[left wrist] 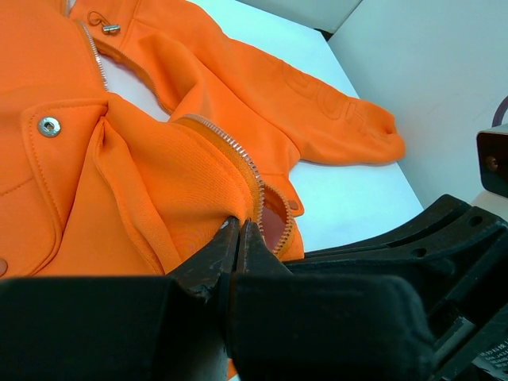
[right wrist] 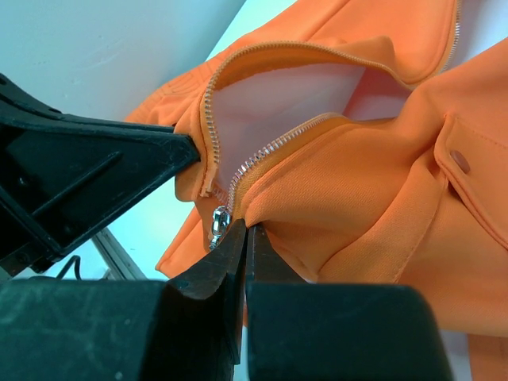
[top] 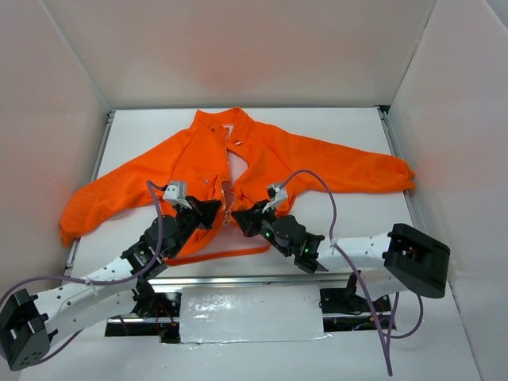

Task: Zip up the jacket

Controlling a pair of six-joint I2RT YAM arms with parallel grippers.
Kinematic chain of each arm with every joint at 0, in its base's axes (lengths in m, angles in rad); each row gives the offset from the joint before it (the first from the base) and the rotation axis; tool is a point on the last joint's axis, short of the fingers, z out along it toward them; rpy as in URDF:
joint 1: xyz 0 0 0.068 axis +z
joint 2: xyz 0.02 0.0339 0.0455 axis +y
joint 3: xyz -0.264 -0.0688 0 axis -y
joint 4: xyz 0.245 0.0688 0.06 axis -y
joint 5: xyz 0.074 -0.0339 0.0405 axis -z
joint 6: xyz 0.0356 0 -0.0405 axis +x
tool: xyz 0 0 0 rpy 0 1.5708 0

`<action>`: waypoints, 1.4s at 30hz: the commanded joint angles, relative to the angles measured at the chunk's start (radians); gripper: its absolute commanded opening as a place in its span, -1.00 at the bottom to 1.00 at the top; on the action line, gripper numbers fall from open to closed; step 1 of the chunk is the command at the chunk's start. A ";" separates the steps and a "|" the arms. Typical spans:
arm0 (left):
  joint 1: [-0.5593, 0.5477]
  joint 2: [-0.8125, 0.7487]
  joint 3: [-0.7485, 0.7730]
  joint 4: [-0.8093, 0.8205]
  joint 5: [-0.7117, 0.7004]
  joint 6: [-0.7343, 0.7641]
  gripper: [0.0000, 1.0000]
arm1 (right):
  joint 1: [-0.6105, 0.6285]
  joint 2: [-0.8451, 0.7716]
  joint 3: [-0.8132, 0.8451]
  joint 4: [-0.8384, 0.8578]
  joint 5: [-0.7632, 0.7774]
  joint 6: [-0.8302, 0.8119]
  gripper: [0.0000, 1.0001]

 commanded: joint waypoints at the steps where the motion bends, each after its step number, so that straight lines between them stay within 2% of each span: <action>1: -0.009 0.002 0.017 0.077 -0.028 0.011 -1.00 | 0.012 -0.036 0.069 -0.039 0.041 0.035 -1.00; 7: -0.023 0.008 0.027 0.083 -0.036 0.043 -1.00 | 0.026 -0.046 0.118 -0.144 0.094 0.056 -1.00; 15: -0.041 0.020 0.027 0.095 -0.045 0.058 -1.00 | 0.026 -0.049 0.135 -0.191 0.122 0.079 -1.00; 42: -0.046 0.020 0.059 0.084 -0.069 0.097 -1.00 | 0.032 -0.082 0.076 -0.153 0.051 0.082 -1.00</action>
